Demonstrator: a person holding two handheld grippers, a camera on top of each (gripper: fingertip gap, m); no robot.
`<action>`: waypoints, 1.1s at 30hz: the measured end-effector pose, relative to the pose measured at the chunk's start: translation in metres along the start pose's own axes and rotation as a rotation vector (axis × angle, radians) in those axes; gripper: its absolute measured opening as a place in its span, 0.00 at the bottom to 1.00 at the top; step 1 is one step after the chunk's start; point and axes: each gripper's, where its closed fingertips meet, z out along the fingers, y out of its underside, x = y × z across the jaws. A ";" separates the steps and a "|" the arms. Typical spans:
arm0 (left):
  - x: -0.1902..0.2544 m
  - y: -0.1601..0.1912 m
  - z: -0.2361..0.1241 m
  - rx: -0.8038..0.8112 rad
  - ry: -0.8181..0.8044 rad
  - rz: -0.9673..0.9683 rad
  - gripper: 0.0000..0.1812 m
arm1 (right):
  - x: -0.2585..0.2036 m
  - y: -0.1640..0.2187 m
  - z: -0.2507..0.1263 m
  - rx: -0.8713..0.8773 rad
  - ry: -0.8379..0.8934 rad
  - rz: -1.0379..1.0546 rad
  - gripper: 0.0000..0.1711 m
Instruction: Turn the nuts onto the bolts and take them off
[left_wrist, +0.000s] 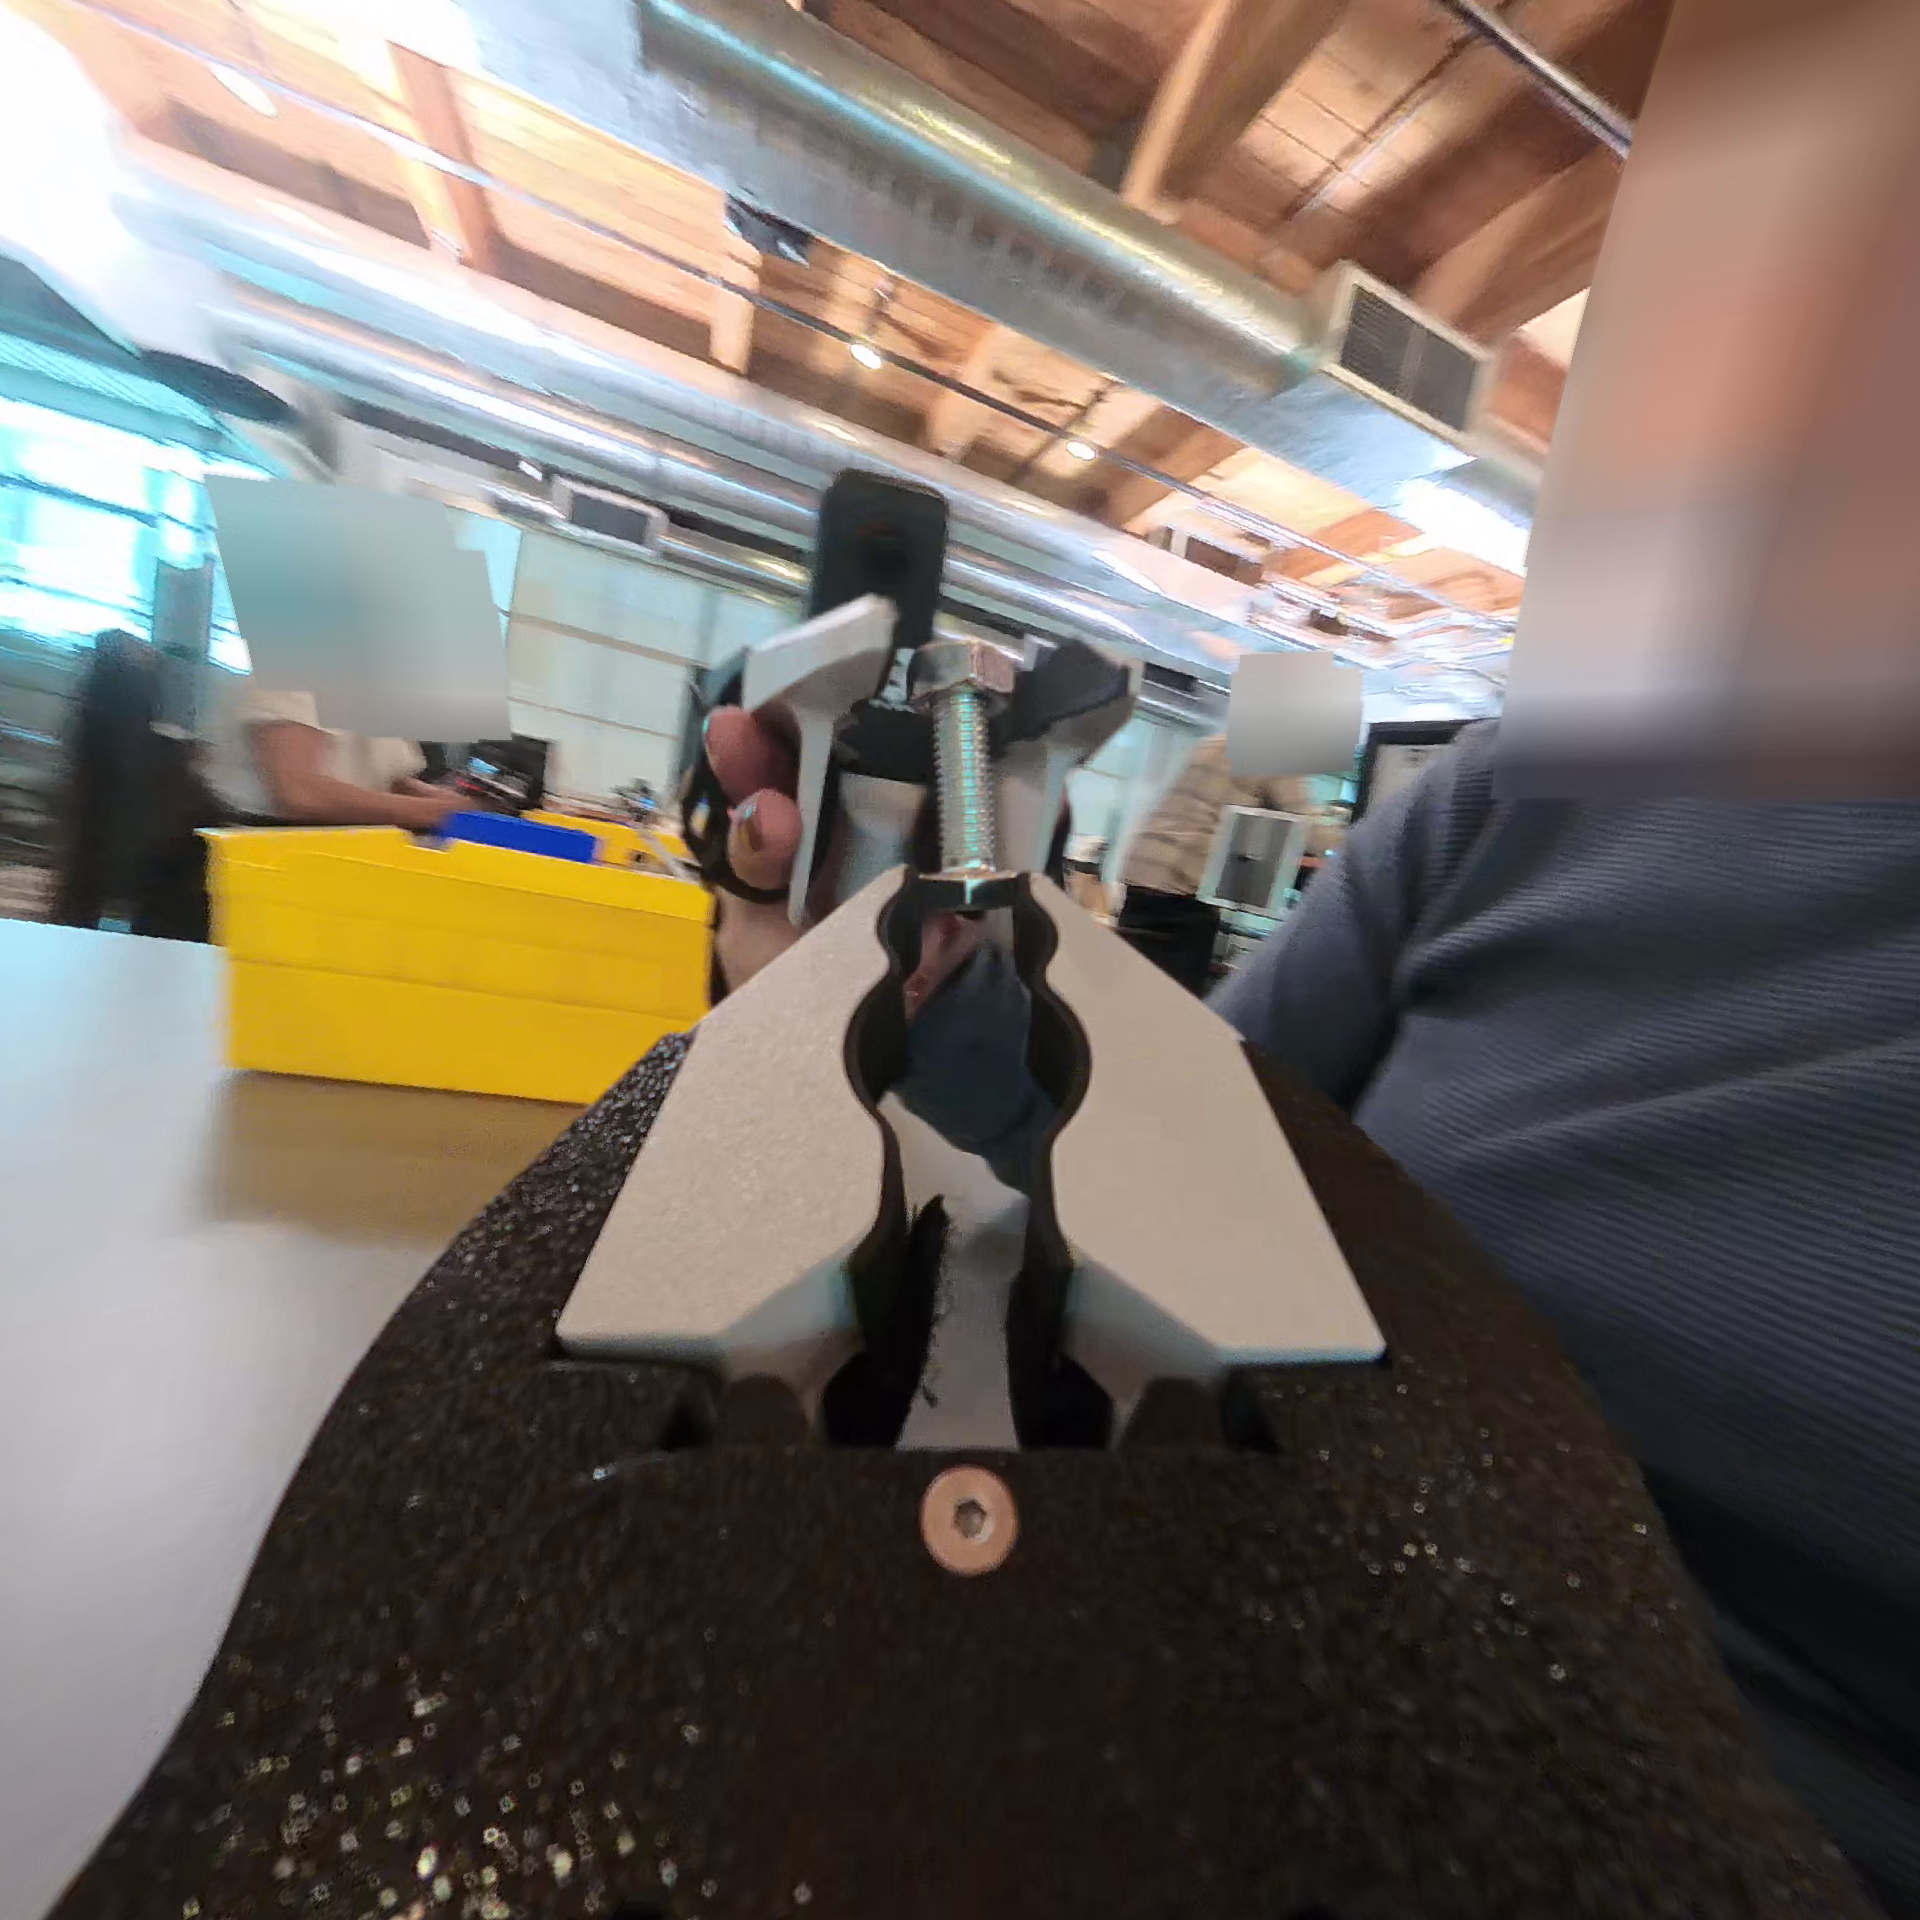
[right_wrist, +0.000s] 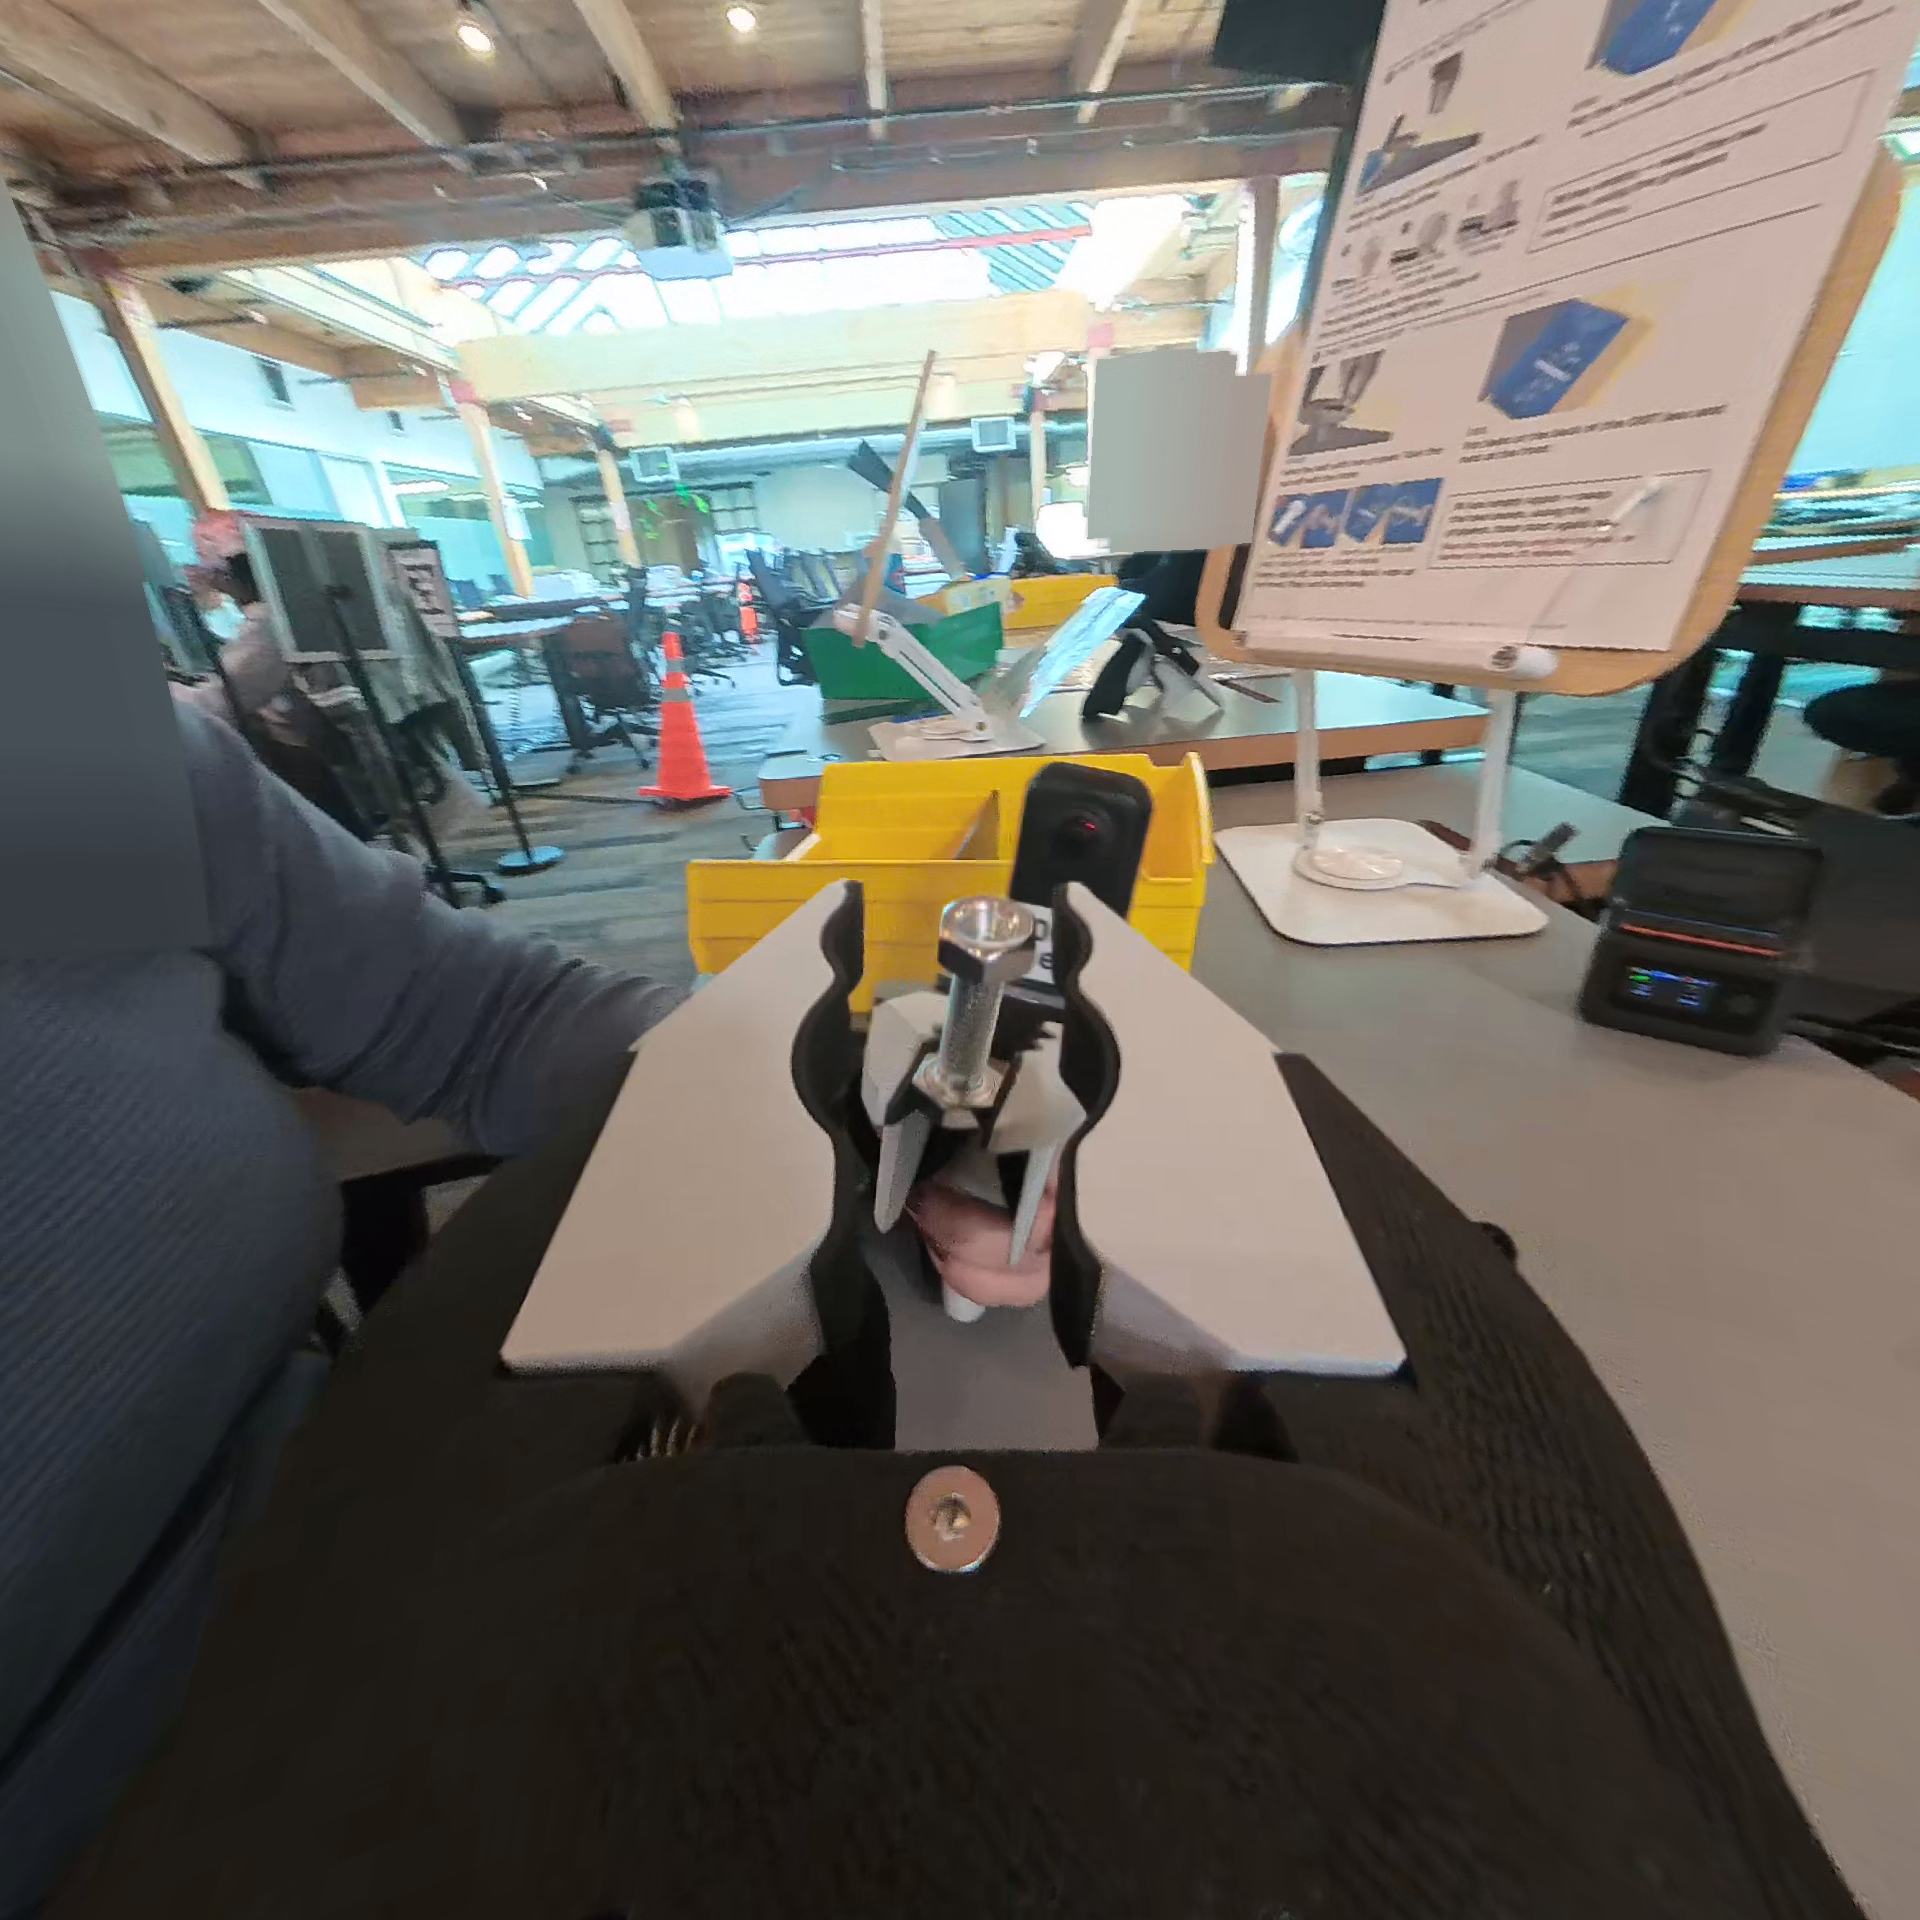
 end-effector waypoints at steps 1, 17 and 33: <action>0.002 0.002 0.001 -0.009 0.015 -0.009 0.08 | -0.003 -0.001 0.000 0.007 -0.023 0.009 0.19; -0.011 0.008 0.002 -0.038 -0.084 0.017 0.08 | 0.012 0.006 -0.006 -0.044 0.075 0.022 0.10; -0.031 0.000 -0.008 -0.016 -0.230 0.105 0.08 | 0.022 0.013 0.010 -0.015 0.240 -0.024 0.35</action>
